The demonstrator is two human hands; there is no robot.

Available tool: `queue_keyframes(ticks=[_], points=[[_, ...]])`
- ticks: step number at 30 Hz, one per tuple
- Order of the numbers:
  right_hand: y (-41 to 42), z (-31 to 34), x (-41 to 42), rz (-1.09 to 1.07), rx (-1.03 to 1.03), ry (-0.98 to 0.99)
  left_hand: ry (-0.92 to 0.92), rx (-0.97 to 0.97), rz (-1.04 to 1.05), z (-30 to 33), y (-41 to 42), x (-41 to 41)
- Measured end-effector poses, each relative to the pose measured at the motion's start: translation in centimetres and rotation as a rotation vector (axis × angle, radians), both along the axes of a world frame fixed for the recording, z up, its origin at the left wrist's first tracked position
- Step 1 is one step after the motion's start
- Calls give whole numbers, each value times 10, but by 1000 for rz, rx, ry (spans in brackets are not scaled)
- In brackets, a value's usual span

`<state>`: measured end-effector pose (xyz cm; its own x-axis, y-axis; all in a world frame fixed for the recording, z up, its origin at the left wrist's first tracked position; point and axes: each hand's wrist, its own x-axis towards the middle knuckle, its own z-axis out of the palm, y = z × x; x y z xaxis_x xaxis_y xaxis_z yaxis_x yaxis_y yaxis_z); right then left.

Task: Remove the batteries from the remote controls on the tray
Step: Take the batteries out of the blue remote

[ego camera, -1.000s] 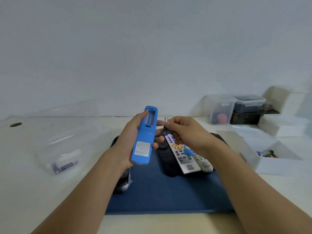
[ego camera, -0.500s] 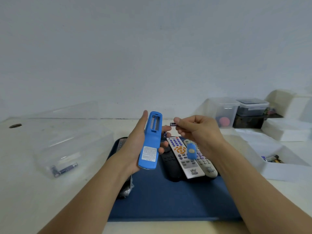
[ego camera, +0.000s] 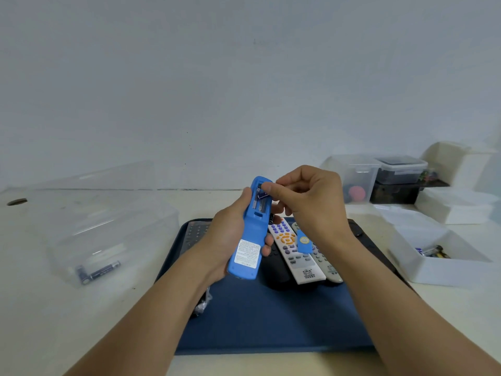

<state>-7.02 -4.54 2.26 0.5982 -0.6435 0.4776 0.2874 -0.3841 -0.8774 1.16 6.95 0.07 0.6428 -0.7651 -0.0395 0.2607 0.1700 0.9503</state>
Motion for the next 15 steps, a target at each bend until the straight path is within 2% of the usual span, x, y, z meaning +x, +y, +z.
queue_keyframes(ticks=[4, 8, 15], points=[[4, -1, 0, -8, 20, -49, 6, 18, -3, 1, 0, -1], [3, -2, 1, -43, -56, -41, 12, 36, -7, 0, 1, 7], [3, -5, 3, -100, -10, -95, -16, 87, -1, 1, 1, 4]])
